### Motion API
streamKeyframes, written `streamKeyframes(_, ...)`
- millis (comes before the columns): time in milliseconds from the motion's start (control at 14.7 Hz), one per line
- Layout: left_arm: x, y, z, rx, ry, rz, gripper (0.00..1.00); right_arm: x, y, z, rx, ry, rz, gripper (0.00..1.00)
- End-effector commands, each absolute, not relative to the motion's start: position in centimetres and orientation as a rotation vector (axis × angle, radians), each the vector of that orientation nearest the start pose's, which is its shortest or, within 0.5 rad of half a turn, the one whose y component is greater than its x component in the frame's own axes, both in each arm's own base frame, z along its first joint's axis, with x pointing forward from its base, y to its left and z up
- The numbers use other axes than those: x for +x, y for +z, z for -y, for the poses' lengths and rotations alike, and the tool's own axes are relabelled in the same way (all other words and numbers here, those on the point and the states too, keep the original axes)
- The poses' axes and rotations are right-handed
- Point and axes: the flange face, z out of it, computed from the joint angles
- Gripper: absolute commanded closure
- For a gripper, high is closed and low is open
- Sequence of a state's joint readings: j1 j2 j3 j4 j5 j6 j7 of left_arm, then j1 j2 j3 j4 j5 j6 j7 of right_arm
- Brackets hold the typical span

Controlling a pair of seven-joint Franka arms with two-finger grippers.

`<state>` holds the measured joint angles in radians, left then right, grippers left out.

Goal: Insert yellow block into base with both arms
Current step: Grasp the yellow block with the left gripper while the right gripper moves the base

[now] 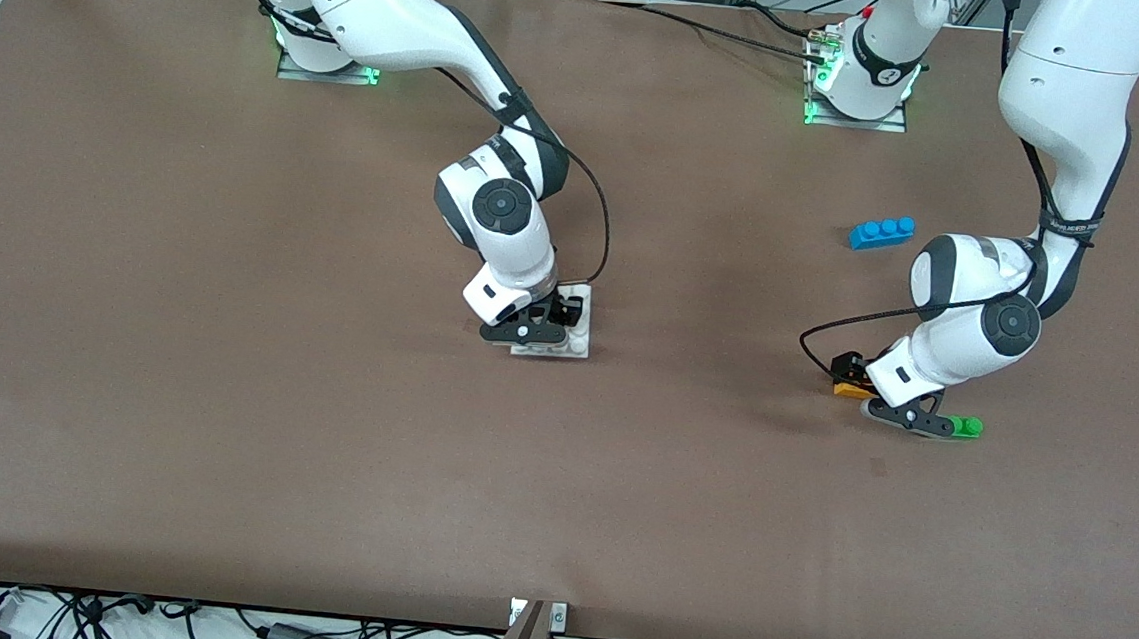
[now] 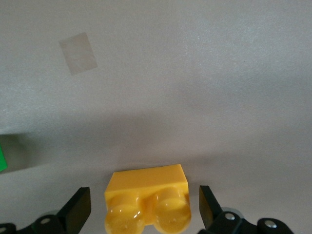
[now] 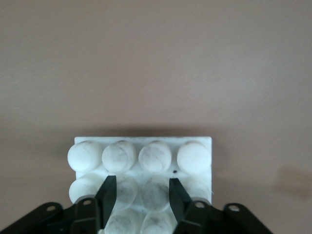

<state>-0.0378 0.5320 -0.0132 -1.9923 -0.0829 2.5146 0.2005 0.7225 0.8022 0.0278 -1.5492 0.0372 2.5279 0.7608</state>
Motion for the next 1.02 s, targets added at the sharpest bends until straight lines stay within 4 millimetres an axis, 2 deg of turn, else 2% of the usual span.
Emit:
streamKeyframes(0,60.9,19.1,3.1,-3.188,0.004,-0.276,0.09,49.6,13.2,-54.0,-2.955,-0.053,-0.153,0.49)
streamKeyframes(272,60.9,19.1,3.0,-3.188,0.001,-0.273,0.2,48.5,13.3,-55.1,-2.937,-0.025,-0.17,0.49)
streamKeyframes(408,61.0,19.3,3.0,-3.188,-0.001,-0.273,0.22,48.2,14.8,-56.6,-2.9,-0.025,-0.182,0.49)
streamKeyframes(476,60.9,19.2,3.0,-3.188,0.001,-0.273,0.22,48.0,14.9,-56.9,-2.899,-0.026,-0.172,0.49)
streamKeyframes(816,60.9,19.3,3.1,-3.19,0.018,-0.277,0.21,47.9,14.5,-56.6,-2.941,-0.075,0.05,0.49)
streamKeyframes(951,60.9,19.4,3.1,-3.19,0.018,-0.277,0.21,49.0,14.5,-55.7,-2.946,-0.093,0.104,0.49)
